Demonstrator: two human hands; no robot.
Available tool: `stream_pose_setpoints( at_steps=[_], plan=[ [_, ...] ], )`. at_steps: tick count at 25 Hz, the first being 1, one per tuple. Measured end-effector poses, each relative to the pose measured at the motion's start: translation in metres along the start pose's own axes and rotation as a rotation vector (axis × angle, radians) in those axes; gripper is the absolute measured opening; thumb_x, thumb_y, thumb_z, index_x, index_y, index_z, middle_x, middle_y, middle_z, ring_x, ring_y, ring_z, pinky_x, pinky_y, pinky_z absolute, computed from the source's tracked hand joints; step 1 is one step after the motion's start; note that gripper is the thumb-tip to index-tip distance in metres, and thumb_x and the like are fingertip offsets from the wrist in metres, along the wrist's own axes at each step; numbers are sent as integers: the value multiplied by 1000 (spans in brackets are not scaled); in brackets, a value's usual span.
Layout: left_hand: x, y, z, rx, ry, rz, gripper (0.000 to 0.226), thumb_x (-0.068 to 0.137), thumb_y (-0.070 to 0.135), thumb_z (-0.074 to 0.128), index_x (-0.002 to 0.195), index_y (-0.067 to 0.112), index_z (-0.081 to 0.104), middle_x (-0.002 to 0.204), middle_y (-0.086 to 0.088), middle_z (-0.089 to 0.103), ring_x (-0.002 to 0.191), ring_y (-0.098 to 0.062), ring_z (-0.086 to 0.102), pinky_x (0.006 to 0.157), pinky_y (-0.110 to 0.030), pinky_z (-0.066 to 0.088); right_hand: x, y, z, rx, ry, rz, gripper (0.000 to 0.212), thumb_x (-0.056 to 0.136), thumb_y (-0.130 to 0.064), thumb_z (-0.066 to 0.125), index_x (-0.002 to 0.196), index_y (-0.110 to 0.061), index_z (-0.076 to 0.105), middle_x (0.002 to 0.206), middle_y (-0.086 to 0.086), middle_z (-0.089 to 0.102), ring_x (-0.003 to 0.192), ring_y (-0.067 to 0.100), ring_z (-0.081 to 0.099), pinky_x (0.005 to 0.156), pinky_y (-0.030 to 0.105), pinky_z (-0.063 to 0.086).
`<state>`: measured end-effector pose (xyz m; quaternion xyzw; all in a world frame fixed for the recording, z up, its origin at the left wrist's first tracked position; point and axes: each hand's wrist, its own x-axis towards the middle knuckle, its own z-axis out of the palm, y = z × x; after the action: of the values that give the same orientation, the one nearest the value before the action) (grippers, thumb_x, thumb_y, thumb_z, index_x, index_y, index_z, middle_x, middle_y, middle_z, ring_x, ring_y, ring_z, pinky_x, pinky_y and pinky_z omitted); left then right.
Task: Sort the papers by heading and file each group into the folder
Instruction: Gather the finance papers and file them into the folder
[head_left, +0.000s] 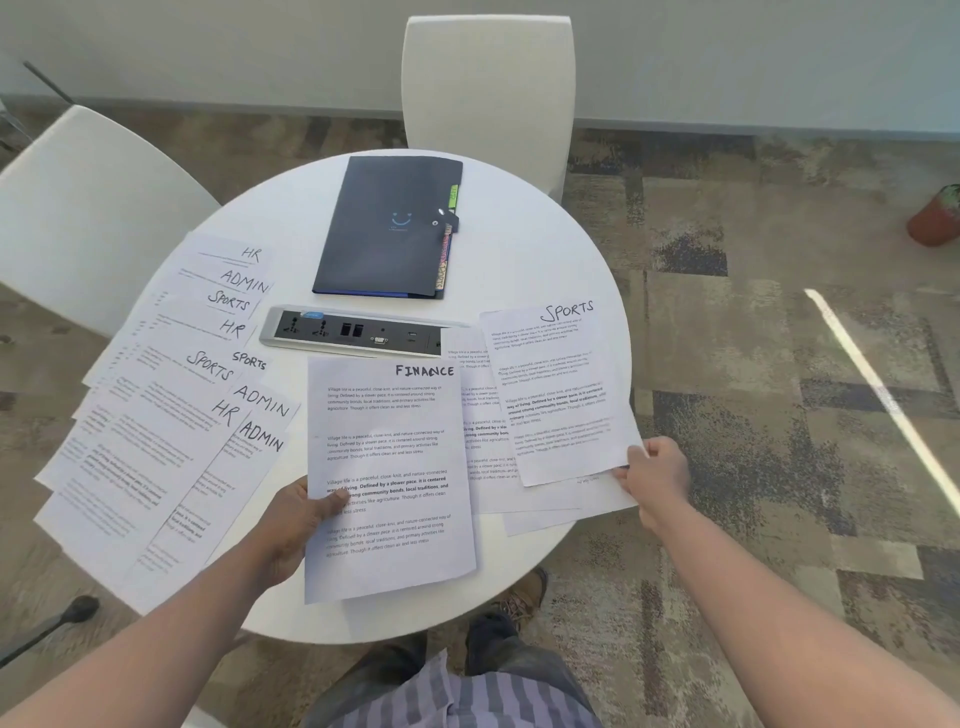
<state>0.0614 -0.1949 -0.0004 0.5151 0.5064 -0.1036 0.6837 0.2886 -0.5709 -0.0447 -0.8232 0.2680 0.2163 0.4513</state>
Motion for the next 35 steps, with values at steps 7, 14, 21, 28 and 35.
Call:
stream_pose_setpoints(
  at_steps=[7,14,21,28,35],
  plan=[
    [2,10,-1,-114,24,25,35,96,0,63,131,1,61,124,-21,71,115,-45,66,86,-50,58,6,-39,-47,544,68,-41,14,106,-10,50,114,-9,61,104,11,68,71,14,60,62,24,54],
    [3,27,-12,-237,8,27,39,99,1,58,138,5,60,132,-17,68,124,-41,62,92,-54,58,-15,-39,-43,588,-89,-47,15,102,-4,58,115,-9,62,99,11,71,71,14,63,65,28,55],
    [-3,33,-24,-326,-7,26,40,100,-1,55,139,8,60,133,-13,68,125,-36,62,87,-51,59,-65,14,8,383,-344,58,16,101,-3,59,117,-5,62,95,15,69,68,15,64,61,25,55],
    [-5,11,-18,-264,-2,-27,35,100,-2,55,133,4,62,127,-18,71,116,-38,66,77,-47,64,-109,46,64,311,-464,158,20,100,-4,61,121,-7,62,107,19,72,78,21,71,70,27,60],
    [2,-9,-22,-198,81,-18,35,98,-1,60,133,2,62,124,-20,71,111,-43,68,82,-49,59,-148,49,93,119,-550,213,17,96,2,61,110,-9,62,109,14,71,91,26,75,82,34,64]
  ],
)
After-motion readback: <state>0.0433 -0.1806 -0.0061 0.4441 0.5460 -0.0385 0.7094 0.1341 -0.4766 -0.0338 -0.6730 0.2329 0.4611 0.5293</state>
